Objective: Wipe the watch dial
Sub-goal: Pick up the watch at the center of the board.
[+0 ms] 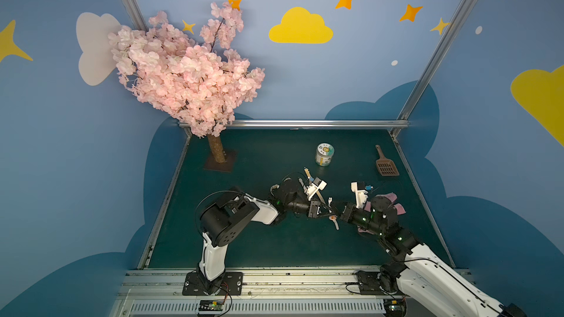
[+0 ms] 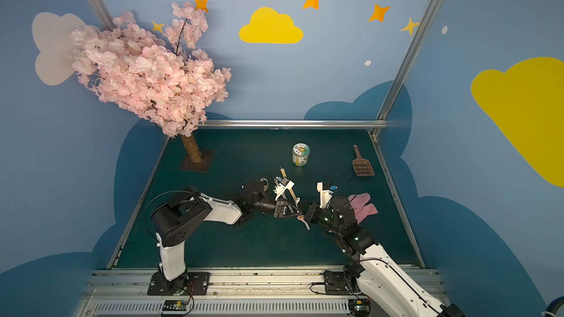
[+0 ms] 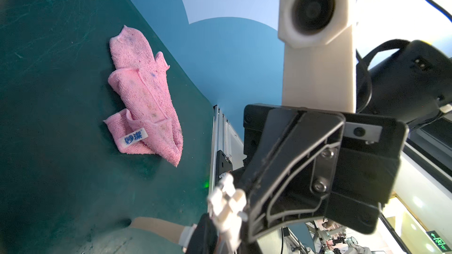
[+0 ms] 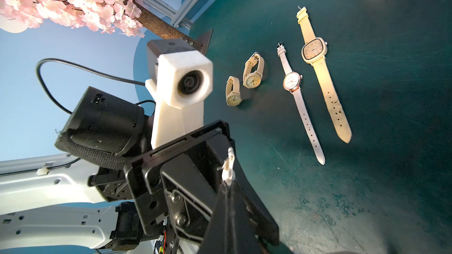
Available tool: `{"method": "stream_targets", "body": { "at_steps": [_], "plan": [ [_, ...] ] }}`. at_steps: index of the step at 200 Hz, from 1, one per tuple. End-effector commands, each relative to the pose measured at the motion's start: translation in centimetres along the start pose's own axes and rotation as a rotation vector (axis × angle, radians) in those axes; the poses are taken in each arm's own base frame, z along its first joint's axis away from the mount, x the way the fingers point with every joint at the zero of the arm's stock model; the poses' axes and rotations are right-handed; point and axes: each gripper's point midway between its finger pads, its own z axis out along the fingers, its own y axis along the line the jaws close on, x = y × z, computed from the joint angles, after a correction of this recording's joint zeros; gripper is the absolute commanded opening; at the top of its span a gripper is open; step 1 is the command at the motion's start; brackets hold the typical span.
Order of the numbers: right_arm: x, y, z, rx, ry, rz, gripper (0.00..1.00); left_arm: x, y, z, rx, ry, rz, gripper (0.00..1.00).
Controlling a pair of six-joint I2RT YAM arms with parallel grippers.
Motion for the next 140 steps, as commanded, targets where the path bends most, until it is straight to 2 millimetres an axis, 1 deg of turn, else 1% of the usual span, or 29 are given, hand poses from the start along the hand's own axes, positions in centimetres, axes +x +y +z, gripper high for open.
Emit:
{"method": "stream_targets", "body": {
  "at_steps": [1, 32, 69, 95, 106, 117, 120, 125, 128, 133, 140],
  "plan": [
    [-0.1, 0.1, -0.2, -0.012, -0.009, -0.003, 0.00, 0.1, 0.0, -0.2, 0.007, -0.008, 0.013, 0.18],
    [0.0, 0.0, -0.1, -0.010, -0.005, 0.000, 0.00, 0.1, -0.2, -0.2, 0.003, -0.008, 0.018, 0.13],
    [-0.2, 0.0, -0.3, -0.003, -0.018, 0.004, 0.00, 0.4, -0.3, -0.1, 0.004, 0.000, 0.019, 0.10],
    [-0.7, -0.2, -0.4, 0.018, -0.037, 0.002, 0.00, 1.0, -0.4, 0.2, 0.004, 0.016, 0.021, 0.06],
    [-1.0, -0.4, -0.4, 0.030, -0.044, 0.003, 0.00, 1.1, -0.4, 0.2, 0.003, 0.017, 0.021, 0.03],
    [-1.4, -0.7, -0.4, 0.056, -0.047, 0.009, 0.00, 1.0, -0.4, 0.0, -0.008, 0.004, 0.021, 0.03],
    [-1.5, -0.9, -0.5, 0.071, -0.046, 0.014, 0.08, 0.9, -0.3, -0.1, -0.014, -0.002, 0.020, 0.03],
    [-1.7, -1.4, -0.6, 0.105, -0.046, 0.023, 0.28, 0.7, -0.3, -0.3, -0.028, -0.020, 0.024, 0.03],
    [-1.9, -1.6, -0.7, 0.124, -0.051, 0.027, 0.37, 0.5, -0.3, -0.5, -0.038, -0.032, 0.026, 0.03],
    [-2.1, -2.3, -1.0, 0.166, -0.047, 0.036, 0.46, 0.3, -0.2, -0.8, -0.057, -0.049, 0.027, 0.03],
    [-2.4, -3.2, -1.4, 0.233, -0.047, 0.046, 0.52, -0.1, -0.1, -1.3, -0.089, -0.071, 0.025, 0.03]
  ]
}}
